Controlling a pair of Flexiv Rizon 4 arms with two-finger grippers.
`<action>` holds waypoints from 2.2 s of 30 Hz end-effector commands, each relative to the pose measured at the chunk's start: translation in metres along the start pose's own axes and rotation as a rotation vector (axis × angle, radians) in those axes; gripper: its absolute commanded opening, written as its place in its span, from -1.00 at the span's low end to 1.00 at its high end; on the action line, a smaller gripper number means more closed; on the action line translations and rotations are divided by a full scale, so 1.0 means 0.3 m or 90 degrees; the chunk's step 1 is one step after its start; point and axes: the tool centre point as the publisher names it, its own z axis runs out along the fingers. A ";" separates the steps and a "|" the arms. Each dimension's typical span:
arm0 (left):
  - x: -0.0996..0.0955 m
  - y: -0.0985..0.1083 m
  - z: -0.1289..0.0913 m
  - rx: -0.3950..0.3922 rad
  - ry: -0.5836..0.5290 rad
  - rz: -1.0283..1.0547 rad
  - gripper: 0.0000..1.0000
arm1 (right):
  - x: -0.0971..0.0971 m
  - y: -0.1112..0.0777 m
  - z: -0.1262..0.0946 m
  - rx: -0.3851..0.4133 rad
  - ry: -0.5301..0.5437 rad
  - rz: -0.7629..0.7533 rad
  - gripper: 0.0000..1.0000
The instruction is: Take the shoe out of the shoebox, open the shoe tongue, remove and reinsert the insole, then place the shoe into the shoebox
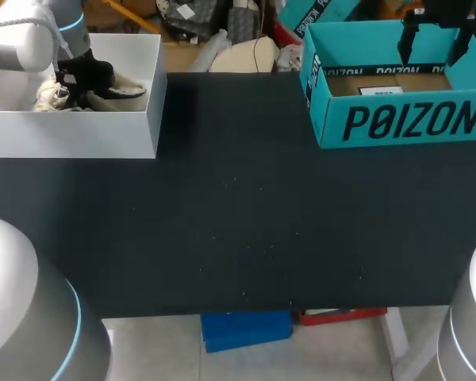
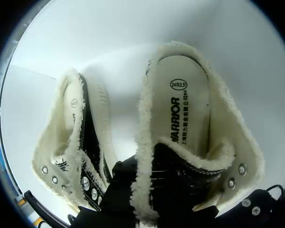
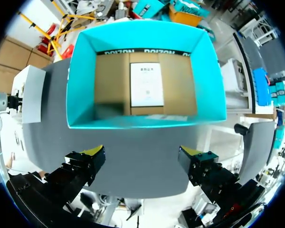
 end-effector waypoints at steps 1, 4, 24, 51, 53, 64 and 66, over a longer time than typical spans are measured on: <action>0.003 0.014 -0.132 0.005 -0.018 0.004 -1.00 | 0.000 0.000 -0.001 0.001 0.000 0.000 1.00; -0.014 0.017 -0.244 -0.008 -0.036 0.004 -1.00 | 0.000 0.000 -0.001 0.001 0.000 0.000 1.00; 0.120 -0.448 -0.941 0.010 -0.189 -0.061 -1.00 | 0.000 0.000 -0.001 0.001 0.000 0.000 1.00; 0.542 -1.269 -0.463 -0.041 -0.005 -0.015 -1.00 | 0.000 0.000 -0.001 0.001 0.000 0.000 1.00; 0.547 -1.298 -0.415 -0.044 0.007 -0.018 -1.00 | 0.000 0.000 -0.001 0.001 0.000 0.000 1.00; 0.526 -1.410 -0.152 -0.063 0.042 -0.029 -1.00 | 0.000 0.000 -0.001 0.001 0.000 0.000 1.00; 0.528 -1.423 -0.105 -0.067 0.054 -0.028 -1.00 | 0.000 0.000 -0.001 0.001 0.000 0.000 1.00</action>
